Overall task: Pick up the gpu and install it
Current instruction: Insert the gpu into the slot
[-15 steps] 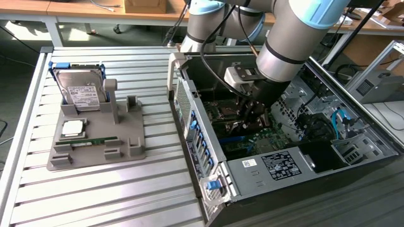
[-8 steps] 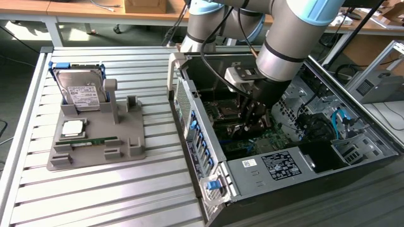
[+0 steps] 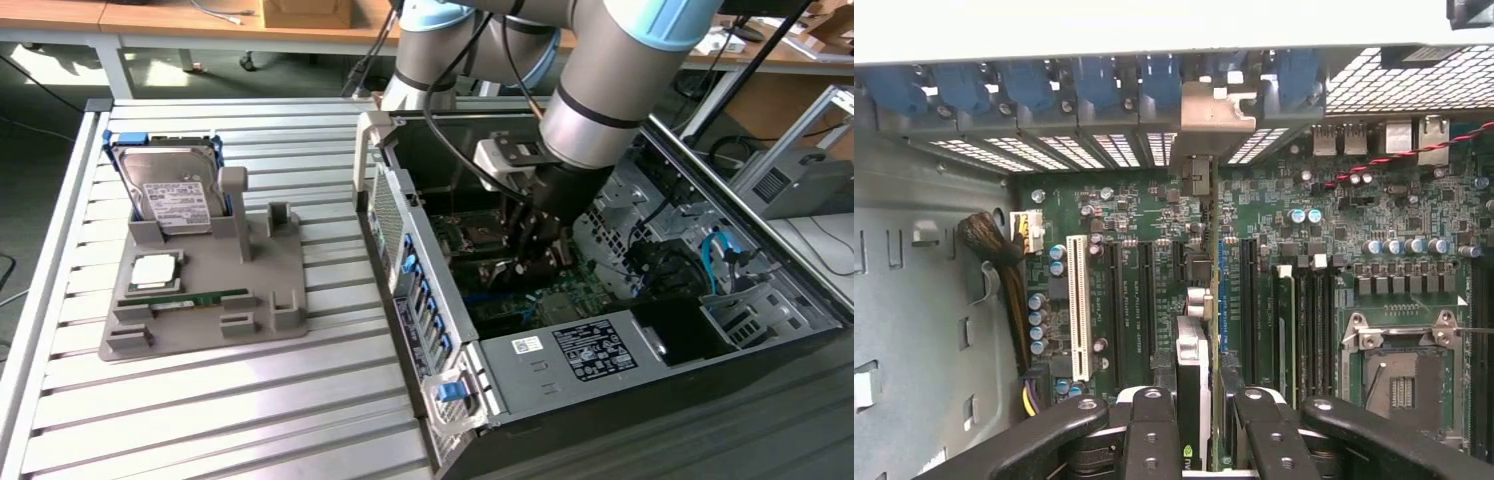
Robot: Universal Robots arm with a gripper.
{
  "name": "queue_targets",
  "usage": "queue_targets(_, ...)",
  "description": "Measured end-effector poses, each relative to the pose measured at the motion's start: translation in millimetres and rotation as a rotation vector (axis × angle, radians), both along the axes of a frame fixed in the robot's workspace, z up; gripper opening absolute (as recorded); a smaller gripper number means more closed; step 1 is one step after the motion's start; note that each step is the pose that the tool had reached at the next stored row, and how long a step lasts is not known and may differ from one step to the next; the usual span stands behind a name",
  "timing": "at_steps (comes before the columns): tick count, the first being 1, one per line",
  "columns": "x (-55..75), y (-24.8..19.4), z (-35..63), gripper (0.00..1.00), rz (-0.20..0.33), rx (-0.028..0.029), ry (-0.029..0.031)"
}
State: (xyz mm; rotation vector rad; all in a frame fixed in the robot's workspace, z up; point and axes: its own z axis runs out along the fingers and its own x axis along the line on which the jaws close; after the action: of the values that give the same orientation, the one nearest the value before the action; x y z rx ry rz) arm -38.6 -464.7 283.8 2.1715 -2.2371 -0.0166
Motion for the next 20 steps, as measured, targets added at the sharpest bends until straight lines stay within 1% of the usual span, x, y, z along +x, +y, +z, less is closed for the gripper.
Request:
queue_targets(3, 0.1, 2.3, 0.0, 0.27, 0.001, 0.0000, 0.0000)
queue_targets(5, 0.1, 2.7, 0.0, 0.27, 0.001, 0.0006, 0.0000)
queue_targets(6, 0.0, 2.7, 0.1, 0.27, 0.001, 0.0044, 0.0000)
queue_targets(7, -0.1, 2.8, 0.1, 0.27, 0.001, 0.0098, 0.0000)
queue_targets(10, -0.4, 2.9, 0.0, 0.27, 0.001, 0.0146, -0.0001)
queue_targets(11, -0.8, 2.8, 0.1, 0.27, 0.001, 0.0171, 0.0000)
queue_targets(12, -1.0, 2.8, 0.0, 0.27, 0.001, 0.0211, 0.0000)
queue_targets(13, -1.1, 2.9, -0.1, 0.27, 0.001, 0.0292, 0.0000)
queue_targets(14, -1.2, 2.9, 0.0, 0.27, 0.001, 0.0401, 0.0000)
queue_targets(15, -1.2, 2.9, 0.1, 0.27, 0.001, 0.0475, 0.0000)
queue_targets(17, -1.2, 2.7, 0.0, 0.27, 0.001, 0.0477, 0.0000)
queue_targets(20, -1.3, 2.6, 0.1, 0.27, 0.022, 0.0474, 0.0005)
